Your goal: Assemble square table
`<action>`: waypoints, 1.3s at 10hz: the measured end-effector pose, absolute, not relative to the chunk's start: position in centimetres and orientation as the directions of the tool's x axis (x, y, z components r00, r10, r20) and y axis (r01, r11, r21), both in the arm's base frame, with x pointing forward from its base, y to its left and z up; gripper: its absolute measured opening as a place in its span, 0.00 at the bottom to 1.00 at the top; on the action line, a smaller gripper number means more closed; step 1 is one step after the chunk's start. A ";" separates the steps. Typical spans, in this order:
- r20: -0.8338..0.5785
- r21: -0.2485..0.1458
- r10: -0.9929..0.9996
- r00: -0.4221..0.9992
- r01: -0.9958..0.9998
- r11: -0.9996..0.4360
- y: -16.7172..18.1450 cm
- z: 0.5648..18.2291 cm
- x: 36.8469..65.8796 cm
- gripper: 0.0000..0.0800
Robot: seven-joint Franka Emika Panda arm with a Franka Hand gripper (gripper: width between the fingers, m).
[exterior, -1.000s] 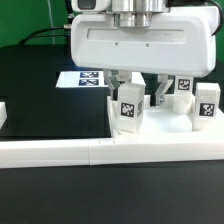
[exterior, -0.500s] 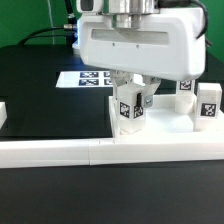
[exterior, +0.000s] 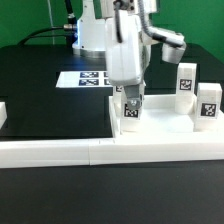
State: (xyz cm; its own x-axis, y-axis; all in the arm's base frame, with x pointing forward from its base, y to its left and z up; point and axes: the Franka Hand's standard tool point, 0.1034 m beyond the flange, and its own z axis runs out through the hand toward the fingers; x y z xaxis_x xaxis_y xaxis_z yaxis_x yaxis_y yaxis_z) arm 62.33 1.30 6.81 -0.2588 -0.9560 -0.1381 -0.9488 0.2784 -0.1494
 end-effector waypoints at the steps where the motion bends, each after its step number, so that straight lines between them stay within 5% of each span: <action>1: -0.143 -0.143 -0.944 -0.299 -0.937 0.318 1.3 6.8 62.3 0.37; 3: -0.097 -0.175 -0.993 -0.065 -0.981 0.081 1.5 6.8 62.4 0.37; 4: -0.043 -0.187 -0.988 0.145 -0.973 -0.135 1.4 6.9 62.5 0.69; 6: 0.004 -0.193 -0.932 0.362 -0.914 -0.356 1.3 7.0 62.5 0.78; 9: 0.045 -0.181 -0.852 0.522 -0.834 -0.521 1.1 6.9 62.5 0.81; 12: 0.152 -0.091 -0.471 0.869 -0.462 -0.882 0.8 7.6 63.1 0.81; 13: 0.173 -0.086 -0.439 0.882 -0.431 -0.898 0.8 7.6 63.2 0.81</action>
Offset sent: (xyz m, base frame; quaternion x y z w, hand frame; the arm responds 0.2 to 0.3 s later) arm 0.0028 0.0028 0.0028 0.0098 0.0308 -0.4533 0.8908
